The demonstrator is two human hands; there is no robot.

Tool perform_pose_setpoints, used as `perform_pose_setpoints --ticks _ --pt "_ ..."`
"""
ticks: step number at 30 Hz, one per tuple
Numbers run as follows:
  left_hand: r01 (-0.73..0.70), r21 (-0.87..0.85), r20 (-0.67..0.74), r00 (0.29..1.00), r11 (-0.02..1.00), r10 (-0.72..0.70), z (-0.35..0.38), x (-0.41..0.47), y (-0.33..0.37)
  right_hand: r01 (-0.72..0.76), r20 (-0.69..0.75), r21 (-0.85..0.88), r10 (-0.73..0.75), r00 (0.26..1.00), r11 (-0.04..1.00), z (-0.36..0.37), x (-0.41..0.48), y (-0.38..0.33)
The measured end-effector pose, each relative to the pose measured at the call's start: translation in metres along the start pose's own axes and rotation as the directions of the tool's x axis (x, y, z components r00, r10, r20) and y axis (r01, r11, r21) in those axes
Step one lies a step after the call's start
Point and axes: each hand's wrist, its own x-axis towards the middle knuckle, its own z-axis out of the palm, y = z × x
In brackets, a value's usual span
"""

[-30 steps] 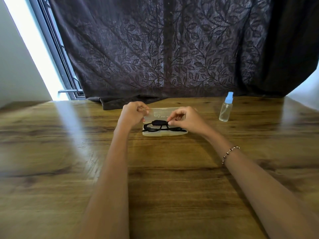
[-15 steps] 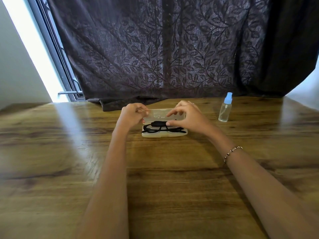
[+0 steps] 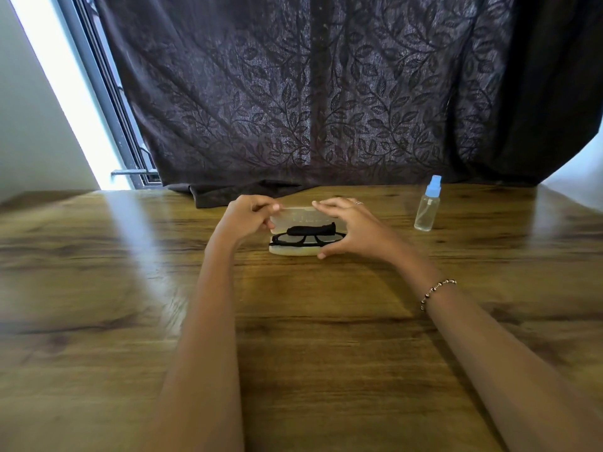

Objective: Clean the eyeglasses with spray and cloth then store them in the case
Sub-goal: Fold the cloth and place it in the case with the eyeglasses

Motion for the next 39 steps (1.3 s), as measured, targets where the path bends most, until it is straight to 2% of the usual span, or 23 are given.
perform_pose_setpoints --ticks 8,11,14,16,18,21,27,39 --pt "-0.081 0.021 0.086 0.993 0.996 0.079 0.003 -0.002 -0.011 0.017 -0.116 0.04 -0.012 0.993 0.999 0.006 0.001 0.002" --pt "-0.076 -0.019 0.142 0.987 0.997 0.078 0.0 -0.002 -0.016 0.014 -0.125 0.066 -0.006 0.992 0.998 0.005 0.001 0.001" --pt "-0.012 -0.068 0.2 0.979 0.998 0.026 -0.005 -0.002 -0.014 0.023 -0.149 0.065 -0.013 0.989 0.998 0.005 0.001 -0.001" --pt "0.006 -0.02 0.278 0.96 1.0 -0.001 -0.002 -0.002 -0.009 0.02 -0.146 0.058 -0.012 0.989 0.998 0.006 0.002 -0.001" --pt "-0.023 0.117 0.331 0.944 0.993 -0.017 0.005 0.0 -0.008 0.003 -0.142 0.039 0.002 0.99 0.999 0.006 0.002 -0.001" --pt "-0.075 0.21 0.292 0.956 0.975 0.011 0.011 0.003 -0.006 -0.045 -0.127 0.032 0.049 0.991 0.998 0.007 0.001 0.002" --pt "-0.108 0.212 0.261 0.964 0.971 0.051 0.011 0.0 -0.007 -0.105 -0.112 0.077 0.113 0.987 0.992 0.007 -0.001 -0.002" --pt "-0.144 0.214 0.254 0.963 0.966 0.087 0.014 0.002 -0.009 -0.109 -0.164 0.061 0.118 0.979 0.992 0.006 -0.003 -0.005"
